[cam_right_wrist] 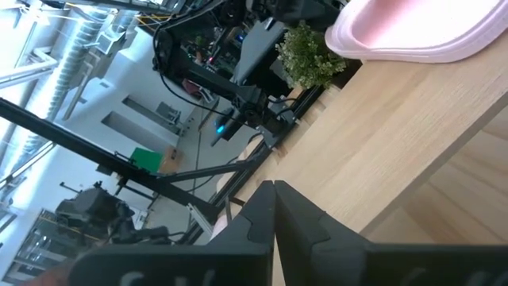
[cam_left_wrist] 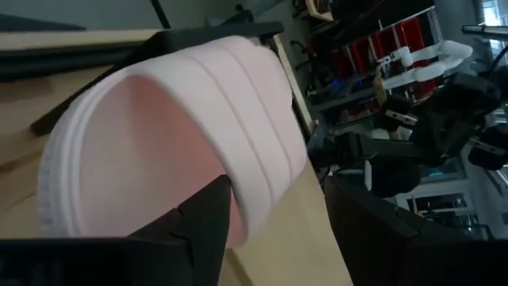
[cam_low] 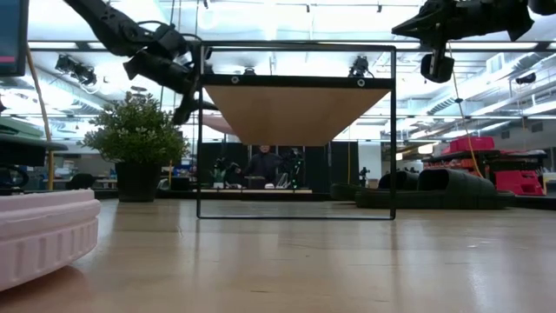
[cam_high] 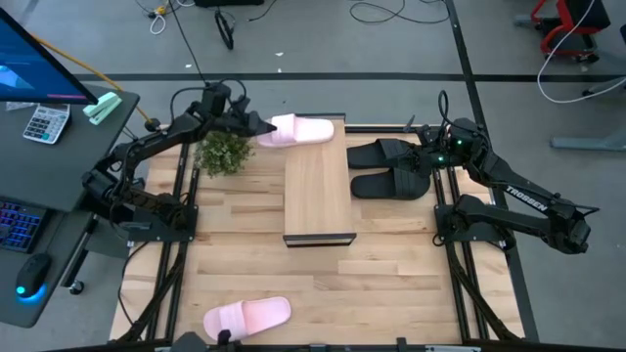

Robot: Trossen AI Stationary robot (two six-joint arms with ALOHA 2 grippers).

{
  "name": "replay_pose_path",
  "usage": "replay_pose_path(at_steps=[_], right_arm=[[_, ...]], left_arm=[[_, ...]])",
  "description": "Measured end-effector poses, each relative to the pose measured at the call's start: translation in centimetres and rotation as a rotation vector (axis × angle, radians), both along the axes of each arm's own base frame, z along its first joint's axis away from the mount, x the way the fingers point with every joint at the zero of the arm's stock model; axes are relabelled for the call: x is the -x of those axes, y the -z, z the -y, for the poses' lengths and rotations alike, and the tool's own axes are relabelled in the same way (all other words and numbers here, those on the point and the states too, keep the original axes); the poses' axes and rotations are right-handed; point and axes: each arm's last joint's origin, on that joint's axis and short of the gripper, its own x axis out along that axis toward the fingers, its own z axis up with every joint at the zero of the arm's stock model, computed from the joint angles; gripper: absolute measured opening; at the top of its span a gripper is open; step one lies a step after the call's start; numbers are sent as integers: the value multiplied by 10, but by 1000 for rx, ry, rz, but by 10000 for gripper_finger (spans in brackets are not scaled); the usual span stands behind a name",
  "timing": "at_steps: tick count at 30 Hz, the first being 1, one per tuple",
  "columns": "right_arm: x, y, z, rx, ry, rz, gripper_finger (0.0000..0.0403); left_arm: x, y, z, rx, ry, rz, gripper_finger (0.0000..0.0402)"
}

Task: Pick and place slides into the shelf
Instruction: Put the top pink slipper on the shelf

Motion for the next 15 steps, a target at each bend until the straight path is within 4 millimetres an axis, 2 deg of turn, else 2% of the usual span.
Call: replay_pose_path(at_steps=[7,15], right_arm=[[0,0,0,2,-1,0,12],[0,0,0,2,0,0,13]], left_arm=[[-4,-8,-1,-23,-14,9,216],[-8,-4,5,-5,-17,-27,212]])
